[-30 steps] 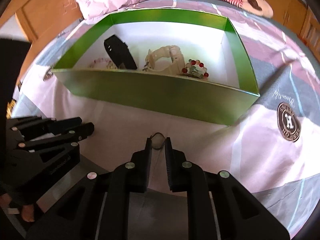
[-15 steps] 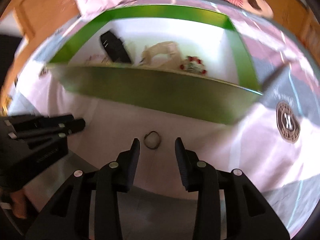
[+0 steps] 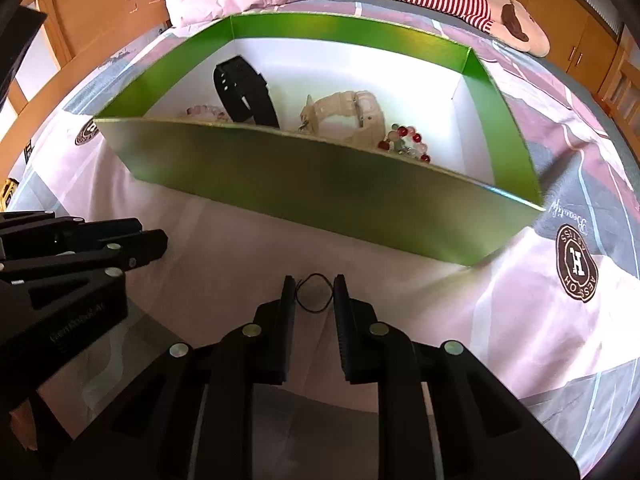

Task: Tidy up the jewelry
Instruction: 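Drop the silver ring into the green box with the left gripper while the right drops the black ring there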

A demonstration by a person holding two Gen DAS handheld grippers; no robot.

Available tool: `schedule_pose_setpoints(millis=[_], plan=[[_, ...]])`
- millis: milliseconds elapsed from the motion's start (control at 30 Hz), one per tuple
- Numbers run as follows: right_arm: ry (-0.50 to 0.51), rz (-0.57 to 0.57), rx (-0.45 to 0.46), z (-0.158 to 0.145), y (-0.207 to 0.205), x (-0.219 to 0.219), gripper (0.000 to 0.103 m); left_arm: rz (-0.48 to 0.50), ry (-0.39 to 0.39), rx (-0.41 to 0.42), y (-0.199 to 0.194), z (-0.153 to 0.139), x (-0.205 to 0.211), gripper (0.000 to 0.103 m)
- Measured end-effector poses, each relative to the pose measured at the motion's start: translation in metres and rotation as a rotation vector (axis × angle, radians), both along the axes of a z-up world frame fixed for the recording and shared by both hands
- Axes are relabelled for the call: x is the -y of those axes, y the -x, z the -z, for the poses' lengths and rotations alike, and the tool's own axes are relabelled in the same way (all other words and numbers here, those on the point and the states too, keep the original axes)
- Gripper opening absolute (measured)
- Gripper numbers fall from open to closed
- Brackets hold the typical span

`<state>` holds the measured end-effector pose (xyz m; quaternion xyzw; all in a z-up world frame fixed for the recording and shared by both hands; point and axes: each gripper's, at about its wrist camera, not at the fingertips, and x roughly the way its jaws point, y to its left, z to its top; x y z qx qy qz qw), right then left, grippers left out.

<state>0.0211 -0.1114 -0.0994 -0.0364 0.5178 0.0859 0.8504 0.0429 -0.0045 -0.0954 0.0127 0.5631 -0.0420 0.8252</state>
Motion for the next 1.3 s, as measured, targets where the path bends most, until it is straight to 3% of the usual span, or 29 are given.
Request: schedule_pose_setpoints(millis=[433, 633, 733, 900, 1133, 1167, 1200, 1233, 1267, 1300], plan=[[-0.033, -0.003, 0.049, -0.023, 0.01, 0.008, 0.019, -0.007, 0.035, 0.079, 0.014, -0.024, -0.004, 0.021], [-0.109, 0.017, 0.168, -0.068, 0.005, 0.016, 0.019, 0.014, 0.086, 0.207, -0.003, -0.079, -0.011, 0.021], [-0.118, 0.043, 0.213, -0.088, -0.014, 0.023, 0.019, 0.019, 0.108, 0.22, -0.027, -0.092, -0.015, 0.021], [-0.123, 0.118, 0.175, -0.071, -0.059, 0.041, 0.019, 0.019, 0.135, 0.185, -0.074, -0.076, -0.02, 0.021], [-0.115, 0.152, 0.111, -0.05, -0.074, 0.046, 0.02, 0.024, 0.163, 0.114, -0.082, -0.054, -0.013, 0.022], [-0.114, 0.156, 0.104, -0.05, -0.074, 0.046, 0.031, 0.028, 0.162, 0.115, -0.081, -0.053, -0.01, 0.025], [-0.113, 0.163, 0.099, -0.05, -0.074, 0.047, 0.041, 0.031, 0.158, 0.118, -0.079, -0.053, -0.008, 0.038], [-0.113, 0.18, 0.107, -0.052, -0.071, 0.05, 0.061, 0.029, 0.151, 0.126, -0.077, -0.055, -0.008, 0.054], [-0.114, 0.195, 0.125, -0.055, -0.067, 0.051, 0.071, 0.02, 0.134, 0.149, -0.074, -0.057, -0.007, 0.06], [-0.113, 0.207, 0.144, -0.058, -0.064, 0.052, 0.072, 0.013, 0.121, 0.168, -0.071, -0.059, -0.006, 0.065]])
